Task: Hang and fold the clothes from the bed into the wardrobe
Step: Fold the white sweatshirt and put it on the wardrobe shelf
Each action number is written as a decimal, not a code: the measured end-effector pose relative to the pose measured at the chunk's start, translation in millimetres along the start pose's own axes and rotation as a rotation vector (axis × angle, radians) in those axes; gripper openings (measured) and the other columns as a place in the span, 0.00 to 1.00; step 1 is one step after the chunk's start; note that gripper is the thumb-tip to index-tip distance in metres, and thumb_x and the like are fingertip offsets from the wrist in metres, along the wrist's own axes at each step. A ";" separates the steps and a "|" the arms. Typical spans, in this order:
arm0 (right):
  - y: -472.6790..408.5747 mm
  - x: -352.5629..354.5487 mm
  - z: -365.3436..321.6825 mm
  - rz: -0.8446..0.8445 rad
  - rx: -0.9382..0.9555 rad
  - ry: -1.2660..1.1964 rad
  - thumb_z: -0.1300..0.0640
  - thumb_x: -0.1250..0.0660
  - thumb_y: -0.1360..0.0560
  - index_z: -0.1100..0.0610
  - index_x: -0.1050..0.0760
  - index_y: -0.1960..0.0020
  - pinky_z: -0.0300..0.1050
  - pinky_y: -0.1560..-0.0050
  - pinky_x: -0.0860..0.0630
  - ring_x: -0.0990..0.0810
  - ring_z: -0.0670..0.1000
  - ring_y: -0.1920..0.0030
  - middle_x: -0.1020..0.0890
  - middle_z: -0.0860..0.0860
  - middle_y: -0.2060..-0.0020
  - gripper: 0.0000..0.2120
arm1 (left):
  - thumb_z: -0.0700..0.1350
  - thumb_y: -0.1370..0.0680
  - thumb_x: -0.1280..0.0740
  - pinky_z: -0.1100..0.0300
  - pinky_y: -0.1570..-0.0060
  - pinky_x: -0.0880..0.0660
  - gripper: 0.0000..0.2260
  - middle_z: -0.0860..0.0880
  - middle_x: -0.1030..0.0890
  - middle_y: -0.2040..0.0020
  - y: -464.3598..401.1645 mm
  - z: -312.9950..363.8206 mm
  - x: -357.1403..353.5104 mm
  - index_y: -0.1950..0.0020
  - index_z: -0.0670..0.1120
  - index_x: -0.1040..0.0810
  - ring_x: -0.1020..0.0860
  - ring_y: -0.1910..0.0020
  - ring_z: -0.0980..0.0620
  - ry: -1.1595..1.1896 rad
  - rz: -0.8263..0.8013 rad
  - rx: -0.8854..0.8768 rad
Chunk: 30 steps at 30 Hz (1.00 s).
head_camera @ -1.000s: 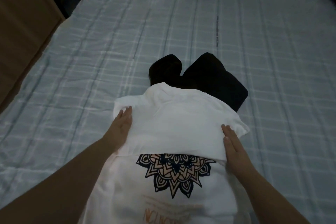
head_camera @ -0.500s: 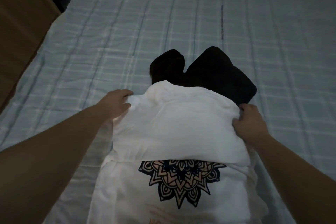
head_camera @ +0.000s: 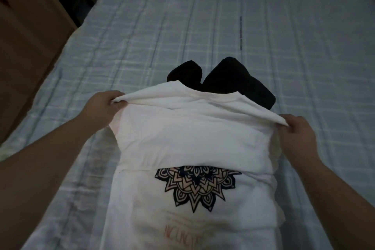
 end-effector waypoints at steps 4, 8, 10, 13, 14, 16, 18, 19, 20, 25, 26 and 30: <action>40.1 42.7 -22.3 0.079 0.131 -0.072 0.59 0.38 0.27 0.51 0.17 0.48 0.45 0.55 0.33 0.26 0.51 0.57 0.25 0.55 0.56 0.14 | 0.36 0.23 0.31 0.78 0.63 0.32 0.17 0.64 0.18 0.63 55.7 15.2 42.0 0.57 0.61 0.21 0.22 0.61 0.68 0.201 0.127 0.017; 90.8 79.3 -28.9 0.120 0.203 -0.091 0.64 0.37 0.26 0.52 0.17 0.46 0.40 0.54 0.33 0.26 0.49 0.57 0.25 0.53 0.55 0.14 | 0.34 0.24 0.31 0.80 0.59 0.34 0.19 0.62 0.19 0.59 123.4 29.2 71.6 0.55 0.61 0.20 0.24 0.58 0.74 0.191 0.189 -0.026; 119.2 87.1 -23.7 0.091 0.202 -0.092 0.63 0.38 0.28 0.53 0.17 0.47 0.37 0.56 0.35 0.27 0.46 0.57 0.25 0.52 0.56 0.15 | 0.35 0.25 0.32 0.79 0.57 0.32 0.23 0.70 0.19 0.58 162.3 26.1 74.9 0.58 0.68 0.19 0.23 0.57 0.71 0.201 0.176 -0.028; 166.3 98.7 -6.3 0.104 0.180 -0.060 0.60 0.40 0.32 0.52 0.17 0.48 0.40 0.55 0.36 0.28 0.45 0.56 0.25 0.50 0.59 0.17 | 0.31 0.26 0.32 0.80 0.52 0.33 0.28 0.75 0.21 0.54 221.5 7.3 61.6 0.56 0.70 0.20 0.23 0.54 0.71 0.157 0.153 -0.064; 184.0 101.2 1.9 0.116 0.177 -0.046 0.59 0.40 0.33 0.51 0.17 0.48 0.42 0.54 0.34 0.26 0.48 0.54 0.25 0.49 0.59 0.18 | 0.30 0.26 0.32 0.80 0.51 0.33 0.27 0.73 0.21 0.53 240.9 -1.8 53.5 0.53 0.66 0.19 0.24 0.53 0.74 0.141 0.152 -0.078; 224.7 102.5 19.5 0.141 0.173 -0.033 0.59 0.39 0.33 0.48 0.17 0.48 0.48 0.52 0.29 0.24 0.53 0.54 0.24 0.47 0.60 0.18 | 0.28 0.28 0.30 0.80 0.53 0.34 0.24 0.65 0.22 0.51 280.0 -21.1 31.8 0.44 0.56 0.18 0.25 0.56 0.70 0.069 0.118 -0.111; 267.4 95.2 45.3 0.153 0.134 -0.021 0.60 0.38 0.33 0.46 0.18 0.49 0.52 0.49 0.27 0.24 0.56 0.52 0.24 0.47 0.58 0.18 | 0.28 0.31 0.29 0.75 0.60 0.35 0.24 0.55 0.26 0.58 316.1 -46.6 1.1 0.39 0.49 0.17 0.28 0.61 0.63 -0.034 0.025 -0.164; 287.4 87.7 61.3 0.144 0.098 0.000 0.60 0.38 0.33 0.46 0.18 0.49 0.54 0.48 0.26 0.24 0.58 0.51 0.23 0.50 0.57 0.18 | 0.27 0.32 0.28 0.71 0.62 0.37 0.26 0.55 0.28 0.60 334.4 -60.7 -15.7 0.39 0.49 0.17 0.28 0.61 0.59 -0.073 -0.026 -0.174; 305.2 77.8 78.3 0.123 0.058 0.020 0.60 0.38 0.34 0.46 0.17 0.49 0.56 0.47 0.25 0.23 0.60 0.51 0.22 0.52 0.55 0.18 | 0.26 0.33 0.28 0.70 0.63 0.38 0.27 0.52 0.29 0.60 352.0 -75.9 -32.4 0.40 0.49 0.17 0.28 0.61 0.56 -0.089 -0.066 -0.163; 362.1 4.8 151.6 -0.098 0.004 0.305 0.55 0.42 0.34 0.52 0.15 0.46 0.57 0.44 0.22 0.19 0.64 0.51 0.18 0.61 0.50 0.23 | 0.25 0.29 0.31 0.66 0.49 0.33 0.24 0.46 0.28 0.54 410.8 -122.0 -90.9 0.41 0.49 0.17 0.26 0.54 0.46 -0.006 -0.092 0.072; 367.9 -5.8 159.7 -0.140 -0.002 0.343 0.54 0.43 0.33 0.52 0.15 0.44 0.58 0.43 0.23 0.19 0.65 0.49 0.18 0.62 0.48 0.24 | 0.26 0.29 0.31 0.61 0.46 0.32 0.22 0.45 0.27 0.51 415.1 -123.8 -96.3 0.41 0.48 0.17 0.25 0.52 0.44 -0.002 -0.071 0.112; 376.3 -7.6 158.9 -0.080 -0.062 0.256 0.53 0.43 0.32 0.53 0.16 0.43 0.59 0.38 0.25 0.22 0.65 0.44 0.20 0.62 0.45 0.24 | 0.27 0.28 0.31 0.46 0.35 0.30 0.19 0.38 0.28 0.35 421.8 -112.0 -90.8 0.45 0.46 0.15 0.27 0.38 0.40 0.114 0.050 0.145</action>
Point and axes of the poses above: each hand's wrist, its own y-axis away from the middle knuckle, its own x-axis out of the back of the hand, z = x × y, the point moved 8 cm from there along -y, towards the middle knuckle
